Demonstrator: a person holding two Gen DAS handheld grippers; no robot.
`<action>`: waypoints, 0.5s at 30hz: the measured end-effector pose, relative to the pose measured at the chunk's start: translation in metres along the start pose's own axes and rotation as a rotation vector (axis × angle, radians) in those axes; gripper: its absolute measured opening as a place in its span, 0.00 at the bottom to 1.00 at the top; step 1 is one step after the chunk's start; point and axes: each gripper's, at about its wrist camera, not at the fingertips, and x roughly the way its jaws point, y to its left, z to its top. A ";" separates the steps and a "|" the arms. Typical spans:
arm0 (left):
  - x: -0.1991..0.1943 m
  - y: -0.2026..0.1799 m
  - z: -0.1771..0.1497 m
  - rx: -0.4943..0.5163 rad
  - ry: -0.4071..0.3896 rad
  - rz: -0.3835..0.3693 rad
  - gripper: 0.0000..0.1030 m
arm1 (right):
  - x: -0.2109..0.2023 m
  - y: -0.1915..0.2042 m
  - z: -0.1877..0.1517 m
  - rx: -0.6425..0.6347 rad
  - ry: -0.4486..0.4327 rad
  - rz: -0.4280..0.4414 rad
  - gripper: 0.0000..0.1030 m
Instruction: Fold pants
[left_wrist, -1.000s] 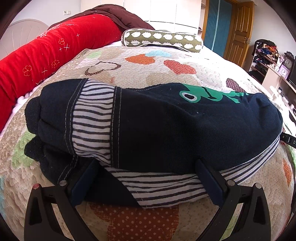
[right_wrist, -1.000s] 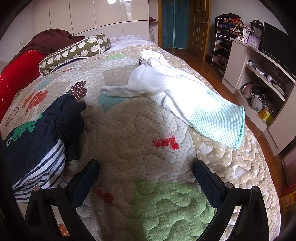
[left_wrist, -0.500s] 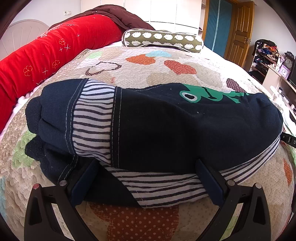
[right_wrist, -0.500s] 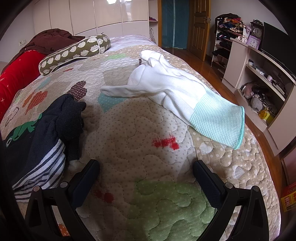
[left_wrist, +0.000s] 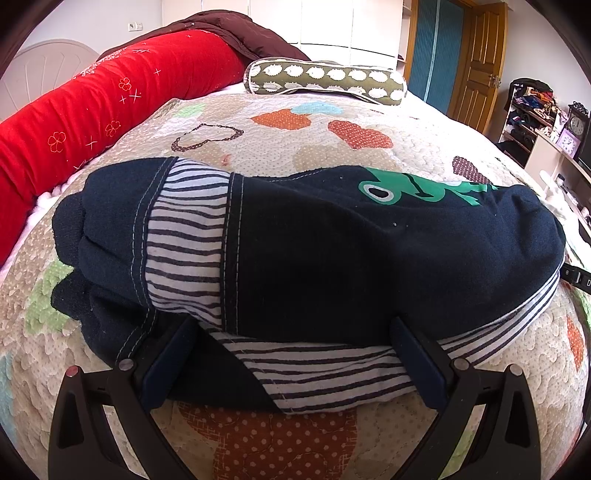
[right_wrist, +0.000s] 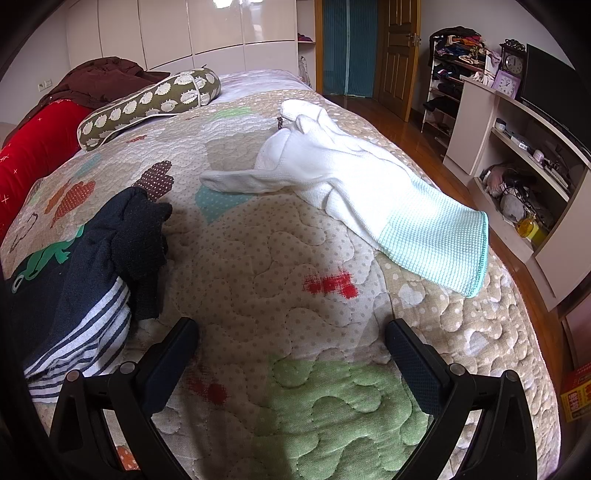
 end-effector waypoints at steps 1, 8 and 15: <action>0.000 0.000 0.000 -0.001 0.000 -0.001 1.00 | 0.000 0.000 0.000 0.000 0.000 0.000 1.00; -0.002 0.000 0.002 -0.005 -0.006 -0.003 1.00 | 0.000 0.000 0.000 0.000 0.000 0.000 1.00; -0.004 0.000 0.000 -0.012 -0.016 -0.009 1.00 | 0.000 0.001 0.000 0.002 -0.001 -0.005 1.00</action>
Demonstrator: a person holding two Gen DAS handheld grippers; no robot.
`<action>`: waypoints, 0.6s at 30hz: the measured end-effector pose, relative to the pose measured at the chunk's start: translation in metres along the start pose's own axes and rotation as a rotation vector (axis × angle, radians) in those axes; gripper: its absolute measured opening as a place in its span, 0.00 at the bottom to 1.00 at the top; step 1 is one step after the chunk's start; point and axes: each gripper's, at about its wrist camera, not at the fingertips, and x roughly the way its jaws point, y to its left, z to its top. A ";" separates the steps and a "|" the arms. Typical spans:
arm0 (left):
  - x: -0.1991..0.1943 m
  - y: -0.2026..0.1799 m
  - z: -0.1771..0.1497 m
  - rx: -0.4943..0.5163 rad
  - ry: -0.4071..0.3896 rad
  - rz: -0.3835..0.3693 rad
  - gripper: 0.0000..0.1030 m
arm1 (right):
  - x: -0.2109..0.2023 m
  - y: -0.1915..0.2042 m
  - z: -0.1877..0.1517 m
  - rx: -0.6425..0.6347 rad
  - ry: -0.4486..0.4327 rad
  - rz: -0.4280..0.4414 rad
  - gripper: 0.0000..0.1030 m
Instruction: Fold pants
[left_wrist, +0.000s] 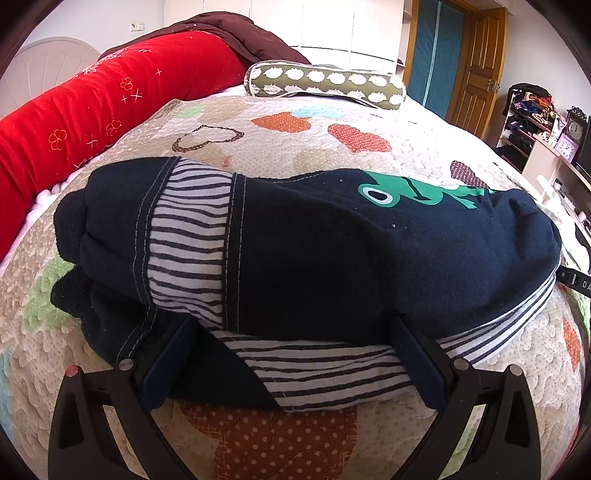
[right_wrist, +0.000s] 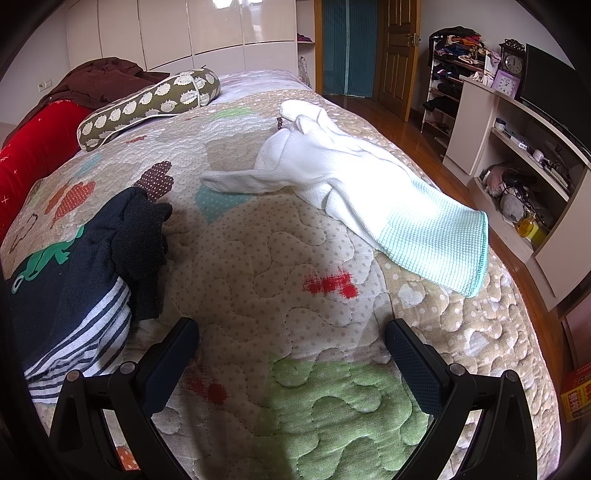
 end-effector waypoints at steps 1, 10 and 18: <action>0.000 0.000 0.000 -0.001 -0.001 0.000 1.00 | 0.000 0.001 0.000 0.000 0.000 -0.003 1.00; 0.000 -0.001 -0.001 0.000 -0.003 0.003 1.00 | 0.000 -0.001 0.000 0.028 0.030 0.005 1.00; 0.000 -0.001 -0.003 0.001 0.008 0.004 1.00 | -0.020 0.003 -0.024 0.056 0.083 0.049 1.00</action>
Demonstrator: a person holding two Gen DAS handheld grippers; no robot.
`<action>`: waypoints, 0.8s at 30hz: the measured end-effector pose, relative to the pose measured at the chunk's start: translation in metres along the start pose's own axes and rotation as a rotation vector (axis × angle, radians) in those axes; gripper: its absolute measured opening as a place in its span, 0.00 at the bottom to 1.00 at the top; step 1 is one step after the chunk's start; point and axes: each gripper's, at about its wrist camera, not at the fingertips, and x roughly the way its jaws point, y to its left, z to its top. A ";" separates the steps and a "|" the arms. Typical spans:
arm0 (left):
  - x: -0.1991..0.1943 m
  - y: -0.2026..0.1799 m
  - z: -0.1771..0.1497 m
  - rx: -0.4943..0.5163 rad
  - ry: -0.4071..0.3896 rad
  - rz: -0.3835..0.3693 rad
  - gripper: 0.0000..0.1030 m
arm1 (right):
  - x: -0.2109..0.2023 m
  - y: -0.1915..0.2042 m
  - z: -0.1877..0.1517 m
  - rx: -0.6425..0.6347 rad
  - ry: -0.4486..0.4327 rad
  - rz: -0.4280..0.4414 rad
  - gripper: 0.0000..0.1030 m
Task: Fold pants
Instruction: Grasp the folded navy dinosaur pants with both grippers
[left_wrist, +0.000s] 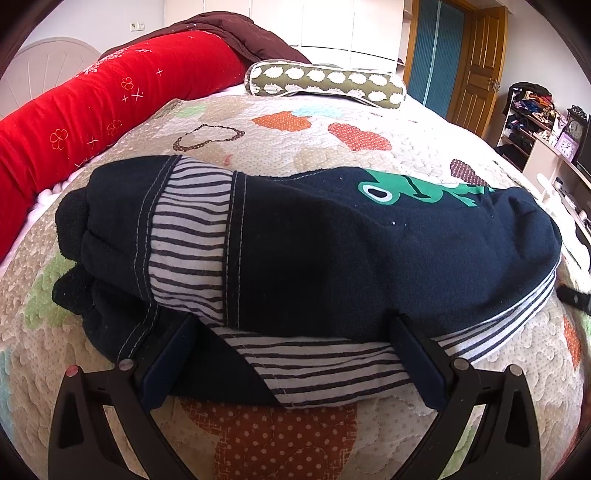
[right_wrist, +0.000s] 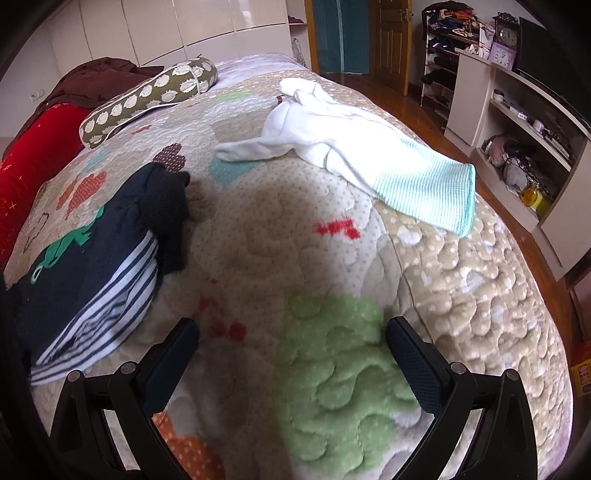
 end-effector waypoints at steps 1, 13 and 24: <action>-0.001 0.000 0.000 0.002 0.010 0.003 1.00 | -0.004 0.004 -0.005 -0.018 0.007 0.001 1.00; -0.042 0.050 -0.005 -0.152 0.106 -0.239 0.97 | -0.025 0.035 -0.018 0.006 0.107 0.557 0.93; 0.017 0.075 0.047 -0.395 0.202 -0.318 0.81 | 0.021 0.057 0.031 0.140 0.066 0.517 0.73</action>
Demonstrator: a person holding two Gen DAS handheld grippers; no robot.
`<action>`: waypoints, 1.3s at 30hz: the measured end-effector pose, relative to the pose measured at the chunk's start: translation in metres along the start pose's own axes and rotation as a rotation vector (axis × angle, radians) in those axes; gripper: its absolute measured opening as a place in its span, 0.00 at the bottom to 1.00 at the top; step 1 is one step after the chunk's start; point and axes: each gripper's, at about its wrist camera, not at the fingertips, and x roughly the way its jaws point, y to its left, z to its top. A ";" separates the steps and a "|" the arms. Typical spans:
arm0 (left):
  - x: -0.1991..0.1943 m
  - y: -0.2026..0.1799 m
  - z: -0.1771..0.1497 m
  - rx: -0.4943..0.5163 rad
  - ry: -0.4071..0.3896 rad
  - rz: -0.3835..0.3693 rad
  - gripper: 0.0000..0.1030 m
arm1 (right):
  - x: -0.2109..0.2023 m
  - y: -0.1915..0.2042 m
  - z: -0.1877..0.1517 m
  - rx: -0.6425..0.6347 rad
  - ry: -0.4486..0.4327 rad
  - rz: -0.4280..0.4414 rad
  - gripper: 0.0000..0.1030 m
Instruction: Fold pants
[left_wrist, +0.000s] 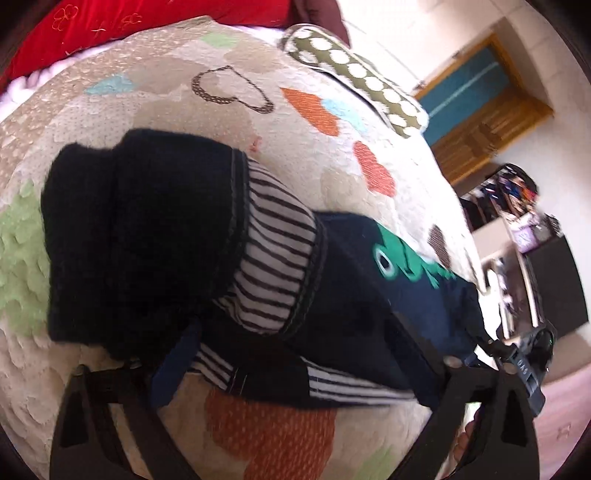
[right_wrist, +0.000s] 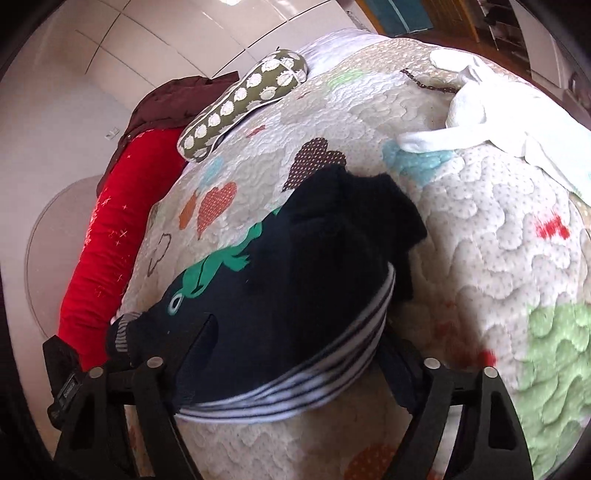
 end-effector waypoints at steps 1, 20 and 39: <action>0.000 -0.003 0.001 0.008 -0.007 0.060 0.50 | 0.002 0.000 0.003 -0.001 -0.003 -0.024 0.50; -0.096 0.024 -0.097 0.012 -0.070 0.066 0.09 | -0.078 -0.018 -0.077 0.022 0.006 0.022 0.20; -0.095 0.029 -0.055 -0.036 -0.078 -0.009 0.36 | -0.136 -0.038 -0.111 0.000 -0.153 -0.110 0.59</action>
